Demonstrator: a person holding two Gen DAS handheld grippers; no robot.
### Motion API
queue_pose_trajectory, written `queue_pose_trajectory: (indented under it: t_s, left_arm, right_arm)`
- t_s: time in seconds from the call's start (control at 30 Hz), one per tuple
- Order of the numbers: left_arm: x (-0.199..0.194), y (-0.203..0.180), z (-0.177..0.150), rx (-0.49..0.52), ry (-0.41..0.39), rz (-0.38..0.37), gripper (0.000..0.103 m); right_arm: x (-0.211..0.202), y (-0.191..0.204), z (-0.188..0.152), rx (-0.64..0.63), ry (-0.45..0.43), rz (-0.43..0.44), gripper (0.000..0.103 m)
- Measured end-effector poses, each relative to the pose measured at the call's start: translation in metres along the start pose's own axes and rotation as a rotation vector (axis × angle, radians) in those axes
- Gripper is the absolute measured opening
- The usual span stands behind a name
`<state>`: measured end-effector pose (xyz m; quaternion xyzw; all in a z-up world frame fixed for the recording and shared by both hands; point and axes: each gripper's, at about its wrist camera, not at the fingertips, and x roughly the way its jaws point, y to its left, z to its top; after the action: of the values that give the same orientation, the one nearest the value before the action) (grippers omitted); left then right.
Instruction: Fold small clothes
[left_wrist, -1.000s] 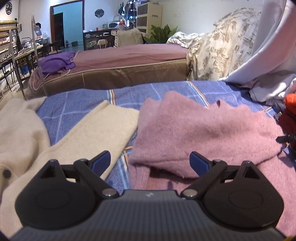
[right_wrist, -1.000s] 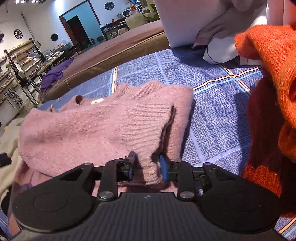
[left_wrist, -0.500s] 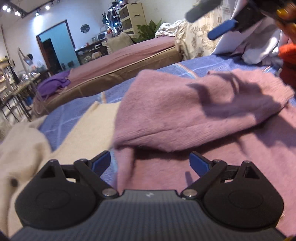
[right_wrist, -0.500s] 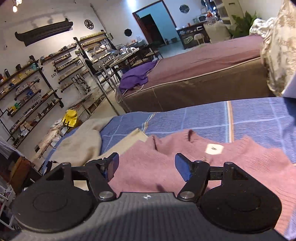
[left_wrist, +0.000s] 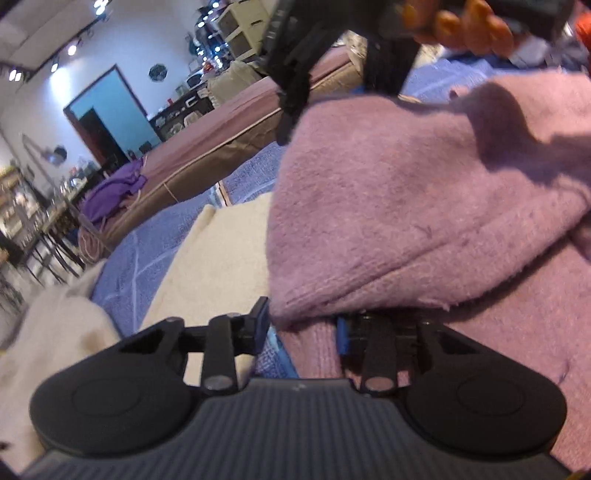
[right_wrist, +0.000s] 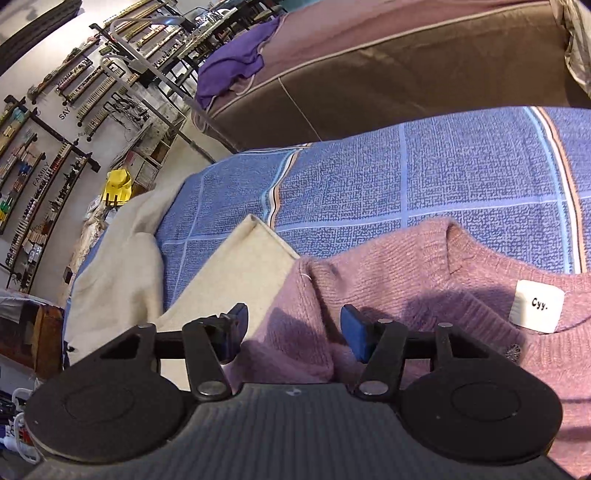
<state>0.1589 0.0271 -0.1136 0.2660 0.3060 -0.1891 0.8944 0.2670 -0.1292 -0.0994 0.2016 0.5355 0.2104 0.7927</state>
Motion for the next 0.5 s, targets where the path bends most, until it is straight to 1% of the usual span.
queue_pose_trajectory:
  t_s: [0.07,0.1,0.13,0.17,0.2,0.23,0.27,0.3,0.33,0.37,0.4,0.43,0.47,0.5]
  left_arm:
    - [0.002,0.018,-0.006,-0.083,-0.007,-0.041,0.034]
    - [0.002,0.024,-0.01,-0.128,-0.006,-0.064,0.034]
    - [0.003,0.03,-0.015,-0.177,-0.001,-0.084,0.032]
    - [0.002,0.04,-0.023,-0.255,-0.001,-0.11,0.032]
    - [0.003,0.048,-0.03,-0.337,-0.002,-0.141,0.032]
    - [0.006,0.057,-0.038,-0.426,0.01,-0.181,0.031]
    - [0.011,0.067,-0.047,-0.511,0.042,-0.226,0.031]
    - [0.013,0.07,-0.051,-0.542,0.044,-0.241,0.031]
    - [0.013,0.072,-0.053,-0.537,0.038,-0.244,0.031]
    - [0.011,0.07,-0.052,-0.515,0.039,-0.236,0.031]
    - [0.008,0.068,-0.048,-0.489,0.042,-0.224,0.031]
    - [0.006,0.068,-0.046,-0.48,0.044,-0.217,0.033]
    - [0.005,0.069,-0.045,-0.484,0.046,-0.217,0.035]
    - [0.005,0.07,-0.045,-0.485,0.051,-0.214,0.039]
  right_arm:
    - [0.01,-0.001,0.004,0.003,0.038,0.003,0.089]
    - [0.02,-0.001,0.008,0.004,0.076,0.011,0.067]
    - [0.024,-0.001,0.01,0.015,0.089,0.025,0.029]
    - [0.025,-0.001,0.011,0.026,0.08,0.043,0.027]
    - [0.024,0.0,0.014,0.03,0.053,0.063,0.013]
    - [0.02,0.003,0.018,0.015,0.007,0.064,0.01]
    - [0.017,0.005,0.023,-0.008,-0.039,0.06,0.001]
    - [0.016,0.005,0.026,-0.019,-0.08,0.055,0.0]
    - [0.021,0.002,0.03,-0.006,-0.08,0.052,0.0]
    - [0.029,-0.001,0.034,0.005,-0.064,0.046,0.0]
    - [0.037,-0.002,0.035,-0.004,-0.041,0.018,0.0]
    - [0.044,0.003,0.033,-0.052,-0.014,-0.04,0.002]
    - [0.043,0.009,0.029,-0.112,-0.028,-0.082,0.007]
    - [0.036,0.016,0.023,-0.15,-0.052,-0.077,0.019]
